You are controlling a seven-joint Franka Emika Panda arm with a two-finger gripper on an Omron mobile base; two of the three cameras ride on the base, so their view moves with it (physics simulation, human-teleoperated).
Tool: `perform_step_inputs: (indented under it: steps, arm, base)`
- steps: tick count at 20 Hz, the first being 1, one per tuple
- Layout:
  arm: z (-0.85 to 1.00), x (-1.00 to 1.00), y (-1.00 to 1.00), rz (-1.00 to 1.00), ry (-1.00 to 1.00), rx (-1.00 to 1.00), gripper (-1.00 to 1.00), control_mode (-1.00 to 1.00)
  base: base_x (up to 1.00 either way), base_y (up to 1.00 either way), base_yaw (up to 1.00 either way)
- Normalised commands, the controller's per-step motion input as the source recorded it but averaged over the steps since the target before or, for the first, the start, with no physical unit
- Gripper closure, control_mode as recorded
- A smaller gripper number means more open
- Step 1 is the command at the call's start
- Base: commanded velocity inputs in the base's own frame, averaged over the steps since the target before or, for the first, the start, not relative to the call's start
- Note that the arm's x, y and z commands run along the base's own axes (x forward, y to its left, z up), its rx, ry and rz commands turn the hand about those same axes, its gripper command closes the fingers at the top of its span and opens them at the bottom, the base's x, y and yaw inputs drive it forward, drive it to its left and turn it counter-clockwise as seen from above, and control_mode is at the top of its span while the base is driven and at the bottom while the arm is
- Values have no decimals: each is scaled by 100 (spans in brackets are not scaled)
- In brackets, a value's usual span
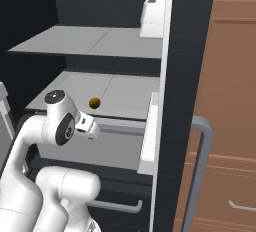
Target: Retrieve a lemon from the fridge and place it on the cutting board with the fish.
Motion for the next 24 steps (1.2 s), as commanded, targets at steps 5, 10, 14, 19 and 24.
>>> perform_step_inputs:
  steps: [5, 10, 14, 19, 24]
  arm:
    - [47, 0, 0, 8, -25, -1, -100, -100]
    - [48, 0, 4, 5, -19, -3, -100, -100]
    - [39, 0, 16, 0, -9, -6, -100, -100]
    - [18, 13, 9, 0, 0, -1, -100, -100]
    - [5, 29, 7, 0, 1, 0, -100, -100]
  base:
    - [0, 0, 0]
    - [0, 0, 0]
    - [0, 0, 0]
    - [0, 0, 0]
    - [0, 0, 0]
